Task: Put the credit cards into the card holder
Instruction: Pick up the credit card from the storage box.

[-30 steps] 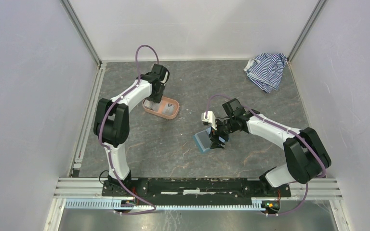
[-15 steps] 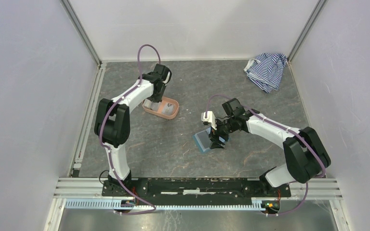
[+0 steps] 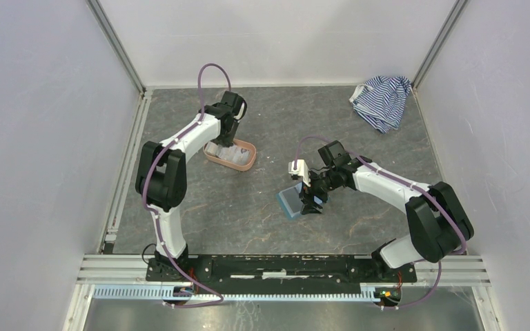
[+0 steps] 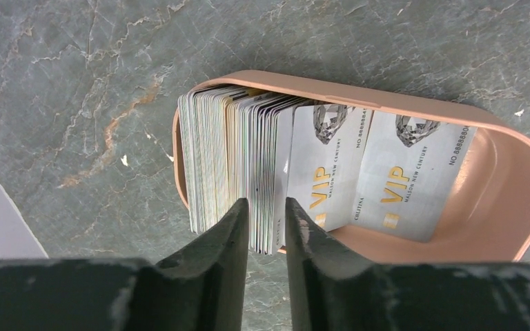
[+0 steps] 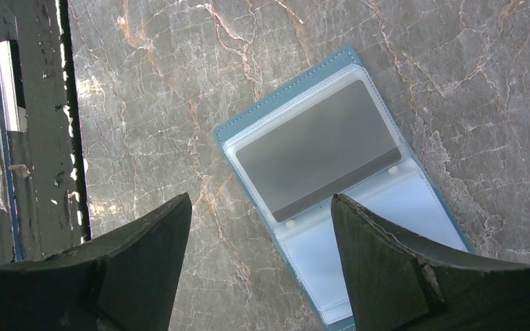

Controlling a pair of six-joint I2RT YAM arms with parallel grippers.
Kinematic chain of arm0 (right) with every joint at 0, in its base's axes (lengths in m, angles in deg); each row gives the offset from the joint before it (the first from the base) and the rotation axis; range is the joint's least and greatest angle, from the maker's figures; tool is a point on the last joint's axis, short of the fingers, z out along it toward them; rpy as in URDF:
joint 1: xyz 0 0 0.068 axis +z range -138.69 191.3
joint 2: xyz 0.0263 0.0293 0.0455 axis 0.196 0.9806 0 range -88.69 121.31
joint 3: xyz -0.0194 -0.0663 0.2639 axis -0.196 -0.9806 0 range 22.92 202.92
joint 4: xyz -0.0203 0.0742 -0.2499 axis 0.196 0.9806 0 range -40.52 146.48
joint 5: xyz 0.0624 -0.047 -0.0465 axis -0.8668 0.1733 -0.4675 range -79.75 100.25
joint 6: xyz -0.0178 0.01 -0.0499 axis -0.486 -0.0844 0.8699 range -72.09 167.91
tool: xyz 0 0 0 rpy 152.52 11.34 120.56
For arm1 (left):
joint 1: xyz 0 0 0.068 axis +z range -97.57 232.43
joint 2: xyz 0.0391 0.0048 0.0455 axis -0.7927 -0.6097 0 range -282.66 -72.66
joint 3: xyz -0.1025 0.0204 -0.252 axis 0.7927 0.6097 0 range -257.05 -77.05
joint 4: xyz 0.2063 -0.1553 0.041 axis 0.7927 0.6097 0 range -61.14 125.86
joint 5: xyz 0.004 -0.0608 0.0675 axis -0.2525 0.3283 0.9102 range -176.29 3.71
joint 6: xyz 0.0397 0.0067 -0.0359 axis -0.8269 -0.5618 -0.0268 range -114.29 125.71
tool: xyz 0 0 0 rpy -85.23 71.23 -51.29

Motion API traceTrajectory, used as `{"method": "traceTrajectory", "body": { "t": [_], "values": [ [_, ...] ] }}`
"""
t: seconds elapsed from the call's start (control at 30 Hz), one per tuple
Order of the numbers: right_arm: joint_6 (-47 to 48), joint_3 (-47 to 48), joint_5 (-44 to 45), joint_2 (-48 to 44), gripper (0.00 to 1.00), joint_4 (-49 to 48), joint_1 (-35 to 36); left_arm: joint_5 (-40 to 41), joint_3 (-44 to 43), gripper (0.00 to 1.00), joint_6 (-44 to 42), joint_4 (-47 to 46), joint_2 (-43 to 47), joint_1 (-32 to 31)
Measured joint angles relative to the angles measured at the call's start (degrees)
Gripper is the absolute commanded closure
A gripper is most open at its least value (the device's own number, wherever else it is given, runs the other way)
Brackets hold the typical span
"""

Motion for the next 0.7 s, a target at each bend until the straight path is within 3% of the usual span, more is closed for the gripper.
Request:
{"method": "traceTrajectory", "body": {
  "t": [0.1,0.13,0.17,0.27,0.3,0.7],
  "values": [
    [0.04,0.00,-0.02,0.02,0.17,0.17,0.00,-0.35,0.00,0.26,0.07,0.20,0.00,-0.07],
    [0.07,0.00,-0.02,0.02,0.16,0.20,0.00,-0.35,0.00,0.21,0.09,0.26,0.00,-0.15],
    [0.09,0.00,-0.04,0.02,0.16,0.22,0.00,-0.20,0.00,0.02,0.11,0.26,0.00,-0.31],
    [0.22,0.02,-0.26,0.11,0.10,0.26,0.00,1.97,0.02,0.00,-0.15,-0.15,0.00,-1.49],
    [0.26,0.07,-0.37,0.17,0.02,0.35,0.00,3.06,0.07,0.00,-0.24,-0.70,0.00,-2.14],
    [0.94,0.24,-0.48,0.66,0.02,0.63,0.00,11.37,0.28,0.00,-2.40,-4.79,-3.34,-3.96]
  ]
}}
